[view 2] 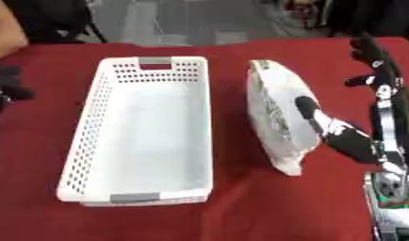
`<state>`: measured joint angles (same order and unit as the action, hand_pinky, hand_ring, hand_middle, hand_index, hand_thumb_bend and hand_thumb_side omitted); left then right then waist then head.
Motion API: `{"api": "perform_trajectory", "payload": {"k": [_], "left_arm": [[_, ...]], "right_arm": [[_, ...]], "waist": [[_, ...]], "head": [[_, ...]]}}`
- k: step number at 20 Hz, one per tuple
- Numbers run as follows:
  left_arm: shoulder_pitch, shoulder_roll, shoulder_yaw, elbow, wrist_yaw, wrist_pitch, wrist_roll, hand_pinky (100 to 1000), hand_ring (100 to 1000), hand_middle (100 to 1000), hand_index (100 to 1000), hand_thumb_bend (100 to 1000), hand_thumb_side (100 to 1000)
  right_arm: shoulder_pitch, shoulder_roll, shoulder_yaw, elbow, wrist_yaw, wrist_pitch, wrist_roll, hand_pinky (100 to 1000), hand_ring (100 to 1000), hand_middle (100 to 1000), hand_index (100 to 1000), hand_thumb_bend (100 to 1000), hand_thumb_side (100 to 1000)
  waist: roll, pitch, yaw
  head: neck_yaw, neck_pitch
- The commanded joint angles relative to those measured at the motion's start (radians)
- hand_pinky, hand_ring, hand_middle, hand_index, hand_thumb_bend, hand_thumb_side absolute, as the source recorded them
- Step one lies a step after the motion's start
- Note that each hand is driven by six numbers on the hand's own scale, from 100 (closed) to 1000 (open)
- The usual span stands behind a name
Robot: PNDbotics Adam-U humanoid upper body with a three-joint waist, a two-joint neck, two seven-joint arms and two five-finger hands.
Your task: Pick up objects on the table and place them in the box.
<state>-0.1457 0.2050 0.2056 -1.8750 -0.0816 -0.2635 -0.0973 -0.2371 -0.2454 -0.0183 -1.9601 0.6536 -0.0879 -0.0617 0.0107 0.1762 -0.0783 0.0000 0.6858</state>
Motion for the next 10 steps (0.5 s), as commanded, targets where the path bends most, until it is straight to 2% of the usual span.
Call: {"api": "perform_trajectory", "payload": {"k": [1,2,4,5,7,10], "left_arm": [[-0.007,0.014,0.003,-0.019,0.0,-0.002,0.001,682,604,795,710,1000,949],[-0.007,0.014,0.003,-0.019,0.0,-0.002,0.001,682,604,795,711,1000,946],[-0.007,0.012,0.001,-0.024,0.01,-0.013,0.0,681,602,791,719,1000,859],[-0.008,0.011,-0.002,-0.03,0.02,-0.026,-0.003,677,598,785,732,1000,743],[-0.008,0.01,-0.009,-0.045,0.051,-0.066,-0.027,677,597,784,744,1000,697],[-0.006,0.011,-0.006,-0.042,0.079,-0.091,-0.068,677,597,785,747,1000,699]], "right_arm": [[-0.013,-0.013,-0.006,-0.021,0.001,-0.001,-0.003,594,864,875,1000,681,705],[-0.013,-0.013,-0.006,-0.021,0.001,0.0,-0.003,594,864,875,1000,681,705],[-0.013,-0.013,-0.006,-0.02,0.001,0.0,-0.003,594,864,875,1000,681,706],[-0.013,-0.013,-0.006,-0.02,0.001,0.0,-0.003,594,864,875,1000,681,706],[-0.013,-0.013,-0.006,-0.02,0.001,0.0,-0.004,594,864,875,1000,681,706],[-0.013,-0.013,-0.006,-0.02,0.001,0.0,-0.004,594,864,875,1000,681,706]], "waist": [[0.0,-0.012,0.0],[0.0,-0.012,0.0],[0.0,-0.012,-0.001],[0.0,-0.012,-0.001],[0.0,-0.012,-0.001],[0.0,-0.012,-0.001]], "head": [[-0.005,-0.011],[-0.005,-0.011],[-0.005,-0.011],[-0.005,-0.011],[-0.004,-0.011],[-0.005,-0.011]]}}
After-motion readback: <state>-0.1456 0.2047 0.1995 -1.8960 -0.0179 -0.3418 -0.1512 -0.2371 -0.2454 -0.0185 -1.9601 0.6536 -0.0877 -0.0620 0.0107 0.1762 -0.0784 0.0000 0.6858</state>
